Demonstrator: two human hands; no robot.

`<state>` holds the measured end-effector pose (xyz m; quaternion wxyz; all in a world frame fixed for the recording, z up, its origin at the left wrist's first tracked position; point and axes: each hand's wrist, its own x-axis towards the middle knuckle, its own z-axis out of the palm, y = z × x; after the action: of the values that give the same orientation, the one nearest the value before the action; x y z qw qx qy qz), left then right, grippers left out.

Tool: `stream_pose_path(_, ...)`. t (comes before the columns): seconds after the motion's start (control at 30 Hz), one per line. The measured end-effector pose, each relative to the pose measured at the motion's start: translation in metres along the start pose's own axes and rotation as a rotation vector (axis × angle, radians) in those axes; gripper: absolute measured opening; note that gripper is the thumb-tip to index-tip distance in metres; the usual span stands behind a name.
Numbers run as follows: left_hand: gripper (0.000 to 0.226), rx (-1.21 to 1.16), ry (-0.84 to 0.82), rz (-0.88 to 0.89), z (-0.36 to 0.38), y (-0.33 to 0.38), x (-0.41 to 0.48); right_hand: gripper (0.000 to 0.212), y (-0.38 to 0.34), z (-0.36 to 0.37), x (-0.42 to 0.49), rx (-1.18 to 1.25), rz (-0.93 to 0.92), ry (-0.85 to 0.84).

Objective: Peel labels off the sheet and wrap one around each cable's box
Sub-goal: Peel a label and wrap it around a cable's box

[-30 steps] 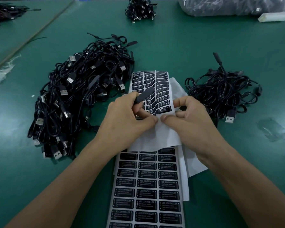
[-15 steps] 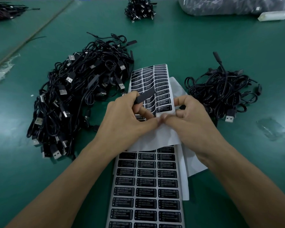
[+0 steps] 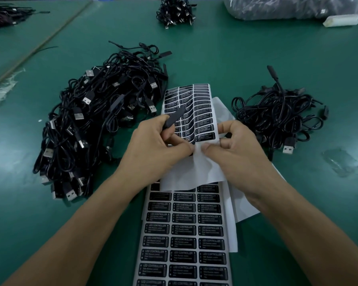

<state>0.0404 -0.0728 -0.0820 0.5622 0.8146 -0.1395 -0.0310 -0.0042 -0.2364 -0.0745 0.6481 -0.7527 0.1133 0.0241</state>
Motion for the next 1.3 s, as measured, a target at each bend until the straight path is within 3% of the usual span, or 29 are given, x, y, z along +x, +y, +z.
stream_pose_path(0.33,0.056,-0.186,0.154,0.023,-0.011,0.009,0.002,0.030,0.004,-0.004,-0.003,-0.286,-0.068,0.059)
stream_pose_path(0.5,0.053,-0.205,0.161,-0.006,0.002,0.007,0.001,0.064,0.006,-0.002,-0.008,-0.574,-0.196,0.168)
stream_pose_path(0.73,0.039,-0.086,0.230,-0.008,0.008,0.005,-0.001,0.041,0.003,0.007,-0.011,-0.840,-0.492,0.206)
stream_pose_path(0.87,0.049,-0.047,0.262,-0.003,0.008,0.007,-0.002,0.025,0.002,0.014,-0.011,-0.826,-0.584,0.243)
stream_pose_path(1.13,0.044,-0.108,0.257,0.008,0.010,0.008,-0.002,0.008,0.003,0.017,-0.005,-0.796,-0.563,0.286)
stream_pose_path(1.2,0.041,-0.156,0.250,-0.007,0.010,0.009,-0.001,0.006,0.002,0.015,-0.004,-0.651,-0.514,0.288)
stream_pose_path(1.3,0.039,-0.179,0.210,-0.017,0.009,0.010,-0.001,0.015,0.000,0.010,0.001,-0.249,-0.356,0.222)
